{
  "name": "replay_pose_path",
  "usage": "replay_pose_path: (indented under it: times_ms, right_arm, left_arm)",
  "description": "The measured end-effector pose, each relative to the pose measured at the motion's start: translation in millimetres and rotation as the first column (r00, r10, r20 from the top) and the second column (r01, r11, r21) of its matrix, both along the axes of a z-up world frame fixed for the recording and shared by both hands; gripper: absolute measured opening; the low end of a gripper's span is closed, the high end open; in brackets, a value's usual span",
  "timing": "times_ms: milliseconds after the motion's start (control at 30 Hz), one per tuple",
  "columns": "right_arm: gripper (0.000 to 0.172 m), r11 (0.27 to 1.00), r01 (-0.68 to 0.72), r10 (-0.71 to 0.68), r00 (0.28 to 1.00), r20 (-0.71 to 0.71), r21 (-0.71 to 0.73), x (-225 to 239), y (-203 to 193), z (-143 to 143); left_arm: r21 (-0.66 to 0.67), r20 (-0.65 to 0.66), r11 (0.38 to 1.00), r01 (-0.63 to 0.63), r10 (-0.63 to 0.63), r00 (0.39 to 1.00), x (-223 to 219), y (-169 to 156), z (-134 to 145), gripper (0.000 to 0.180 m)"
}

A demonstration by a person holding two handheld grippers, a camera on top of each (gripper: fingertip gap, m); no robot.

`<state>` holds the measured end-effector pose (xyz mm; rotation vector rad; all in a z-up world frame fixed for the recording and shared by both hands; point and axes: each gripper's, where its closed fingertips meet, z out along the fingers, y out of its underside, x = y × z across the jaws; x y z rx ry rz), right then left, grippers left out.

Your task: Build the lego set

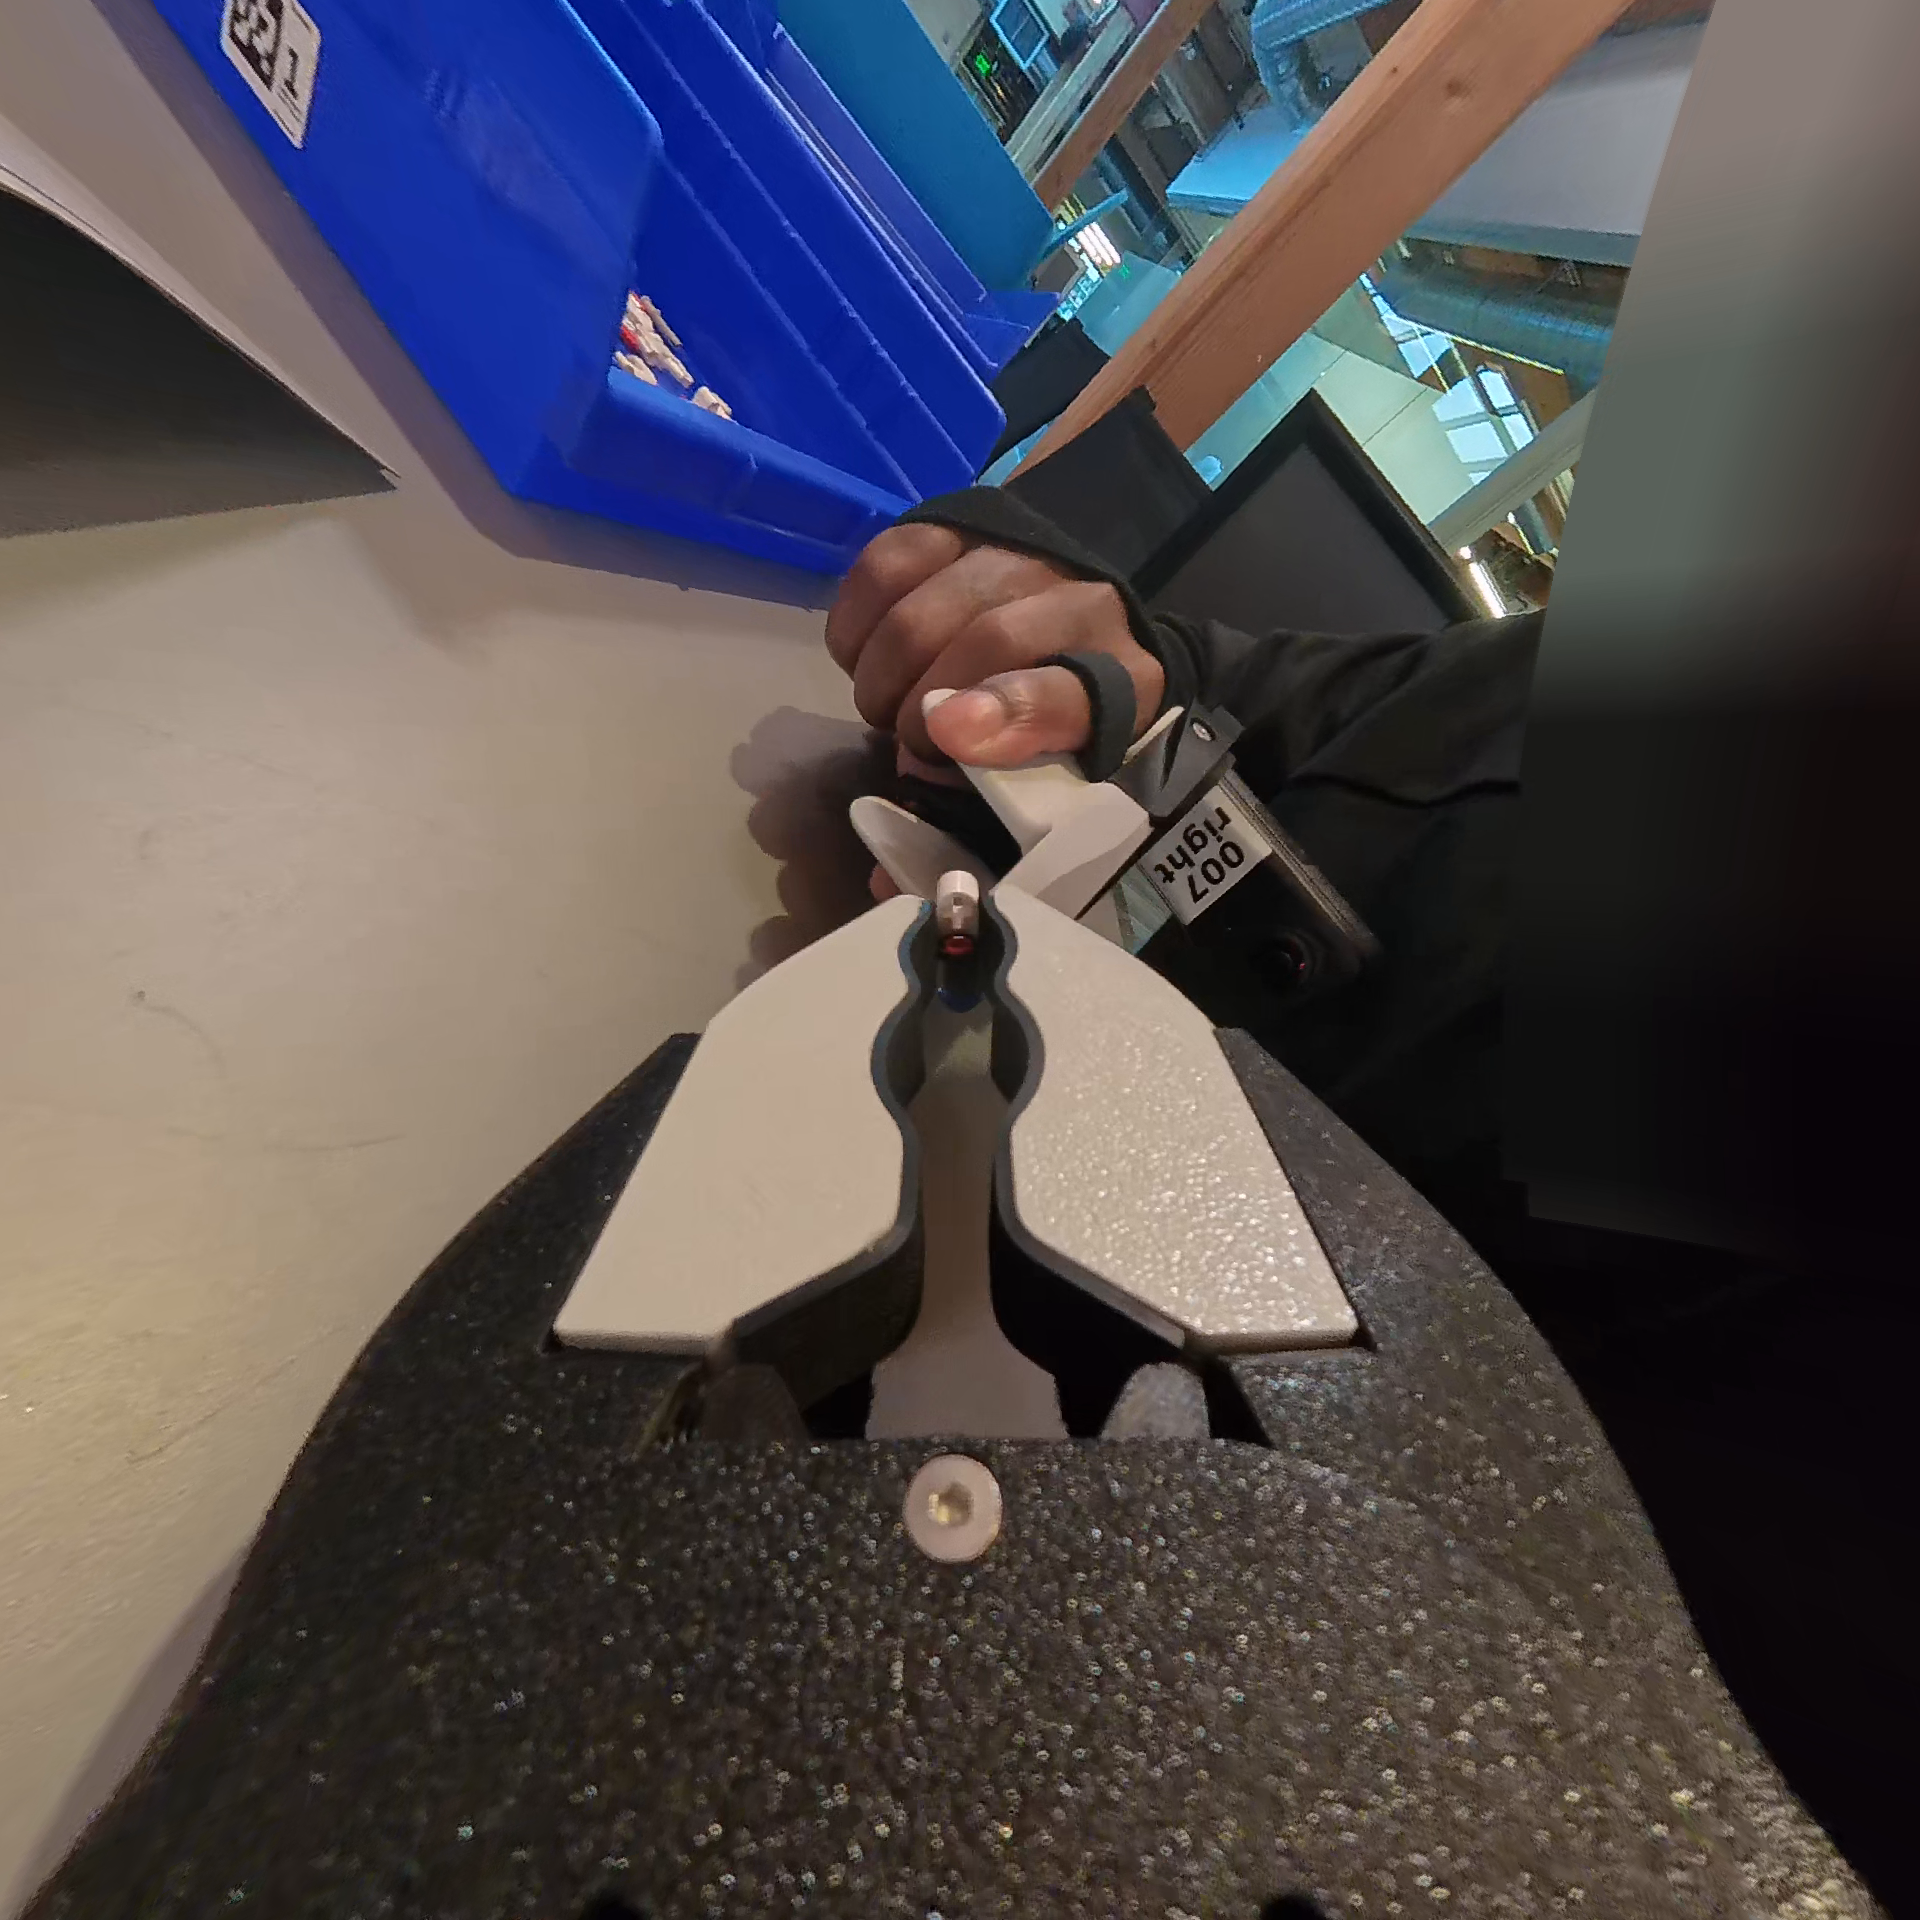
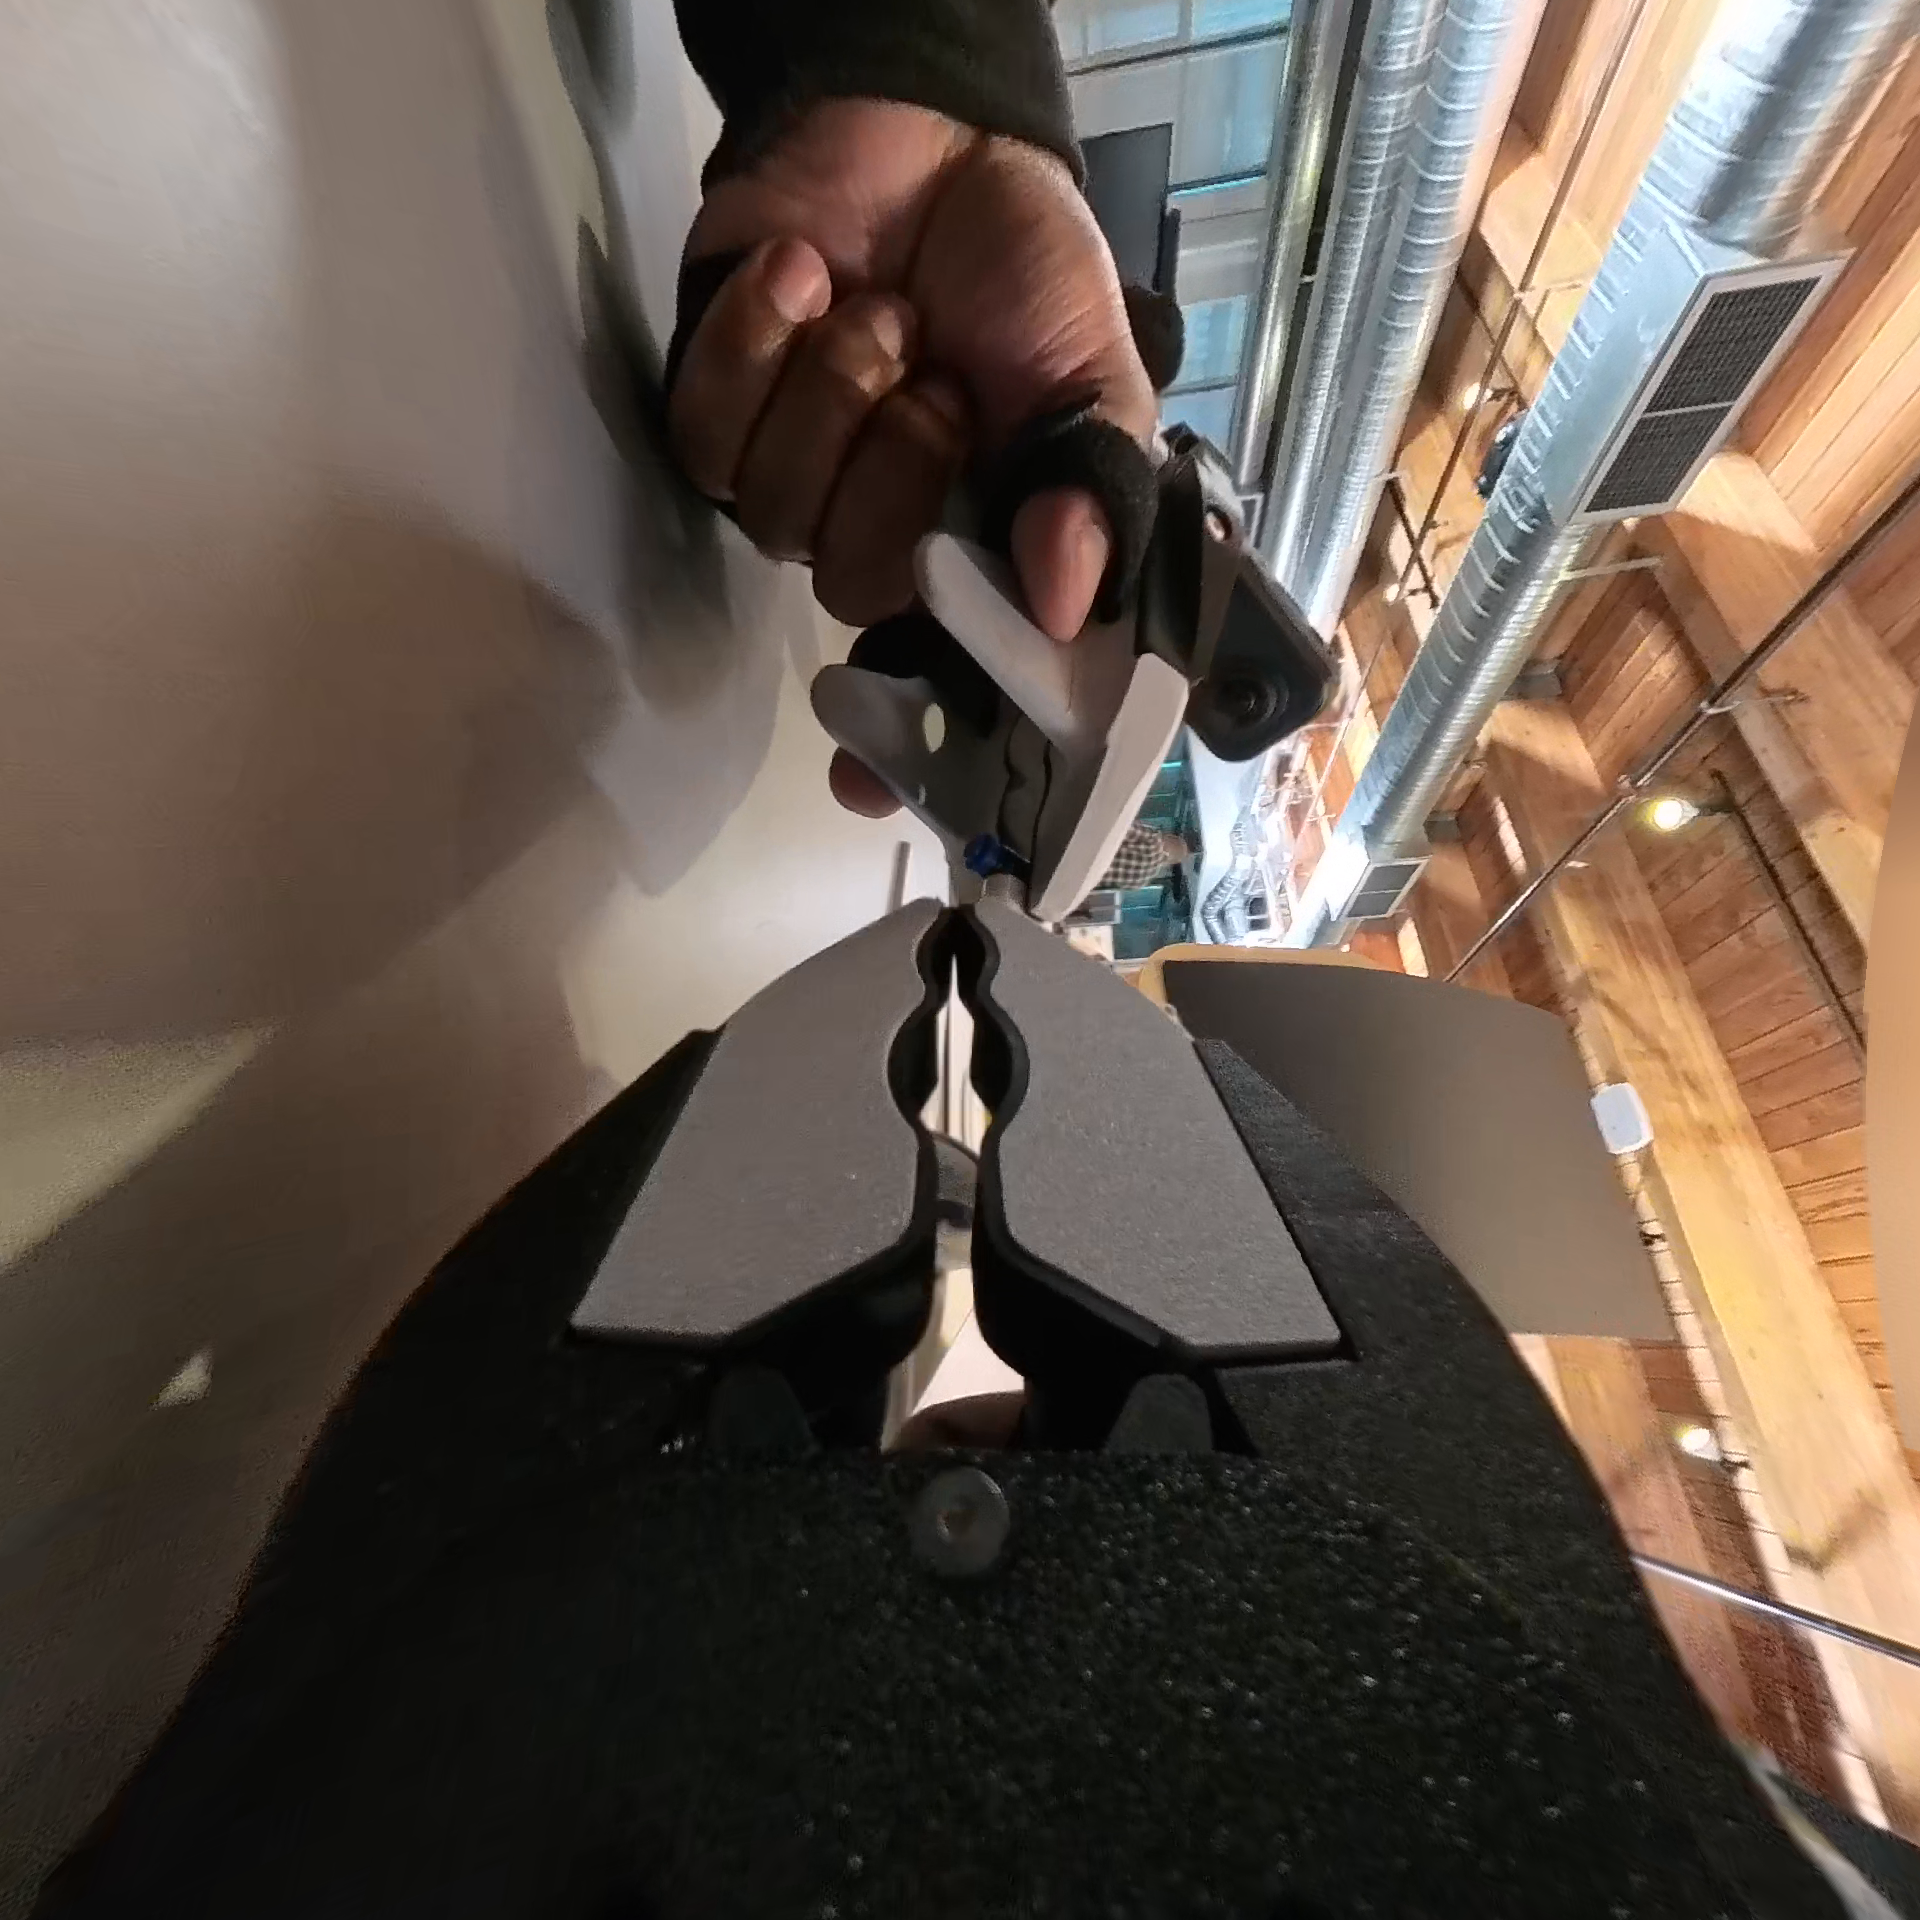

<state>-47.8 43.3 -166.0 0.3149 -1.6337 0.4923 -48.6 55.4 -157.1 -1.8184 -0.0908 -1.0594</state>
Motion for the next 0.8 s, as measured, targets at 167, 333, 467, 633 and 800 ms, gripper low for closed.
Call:
replay_pose_path:
  times_ms: [167, 333, 467, 633, 800]
  right_arm:
    - [0.0, 1.0, 0.008, -0.008, 1.0, 0.014, -0.014, -2.5, 1.9, -1.2]
    - [0.0, 0.999, 0.028, -0.027, 0.999, 0.038, -0.034, -6.7, 4.8, -2.8]
    - [0.0, 0.981, 0.168, -0.161, 0.984, 0.076, -0.102, -25.7, 22.8, -0.1]
    - [0.005, 0.848, 0.501, -0.448, 0.852, 0.272, -0.172, -65.0, 70.9, -18.1]
    - [0.005, 0.68, 0.722, -0.613, 0.653, 0.445, -0.123, -97.1, 98.1, -46.0]
  left_arm:
    - [-0.001, -0.013, 1.0, -0.02, 0.02, 1.0, -3.4, 0.6, -0.8, 0.007]
    - [-0.005, -0.03, 0.999, -0.038, 0.037, 0.999, -4.7, 1.5, -2.3, 0.007]
    - [-0.017, -0.072, 0.993, -0.116, 0.115, 0.991, -16.6, 4.1, -5.8, 0.007]
    - [-0.041, -0.209, 0.972, -0.232, 0.219, 0.953, -34.6, 4.6, -16.4, 0.007]
    - [-0.03, -0.258, 0.965, -0.261, 0.245, 0.935, -37.8, 3.2, -18.0, 0.007]
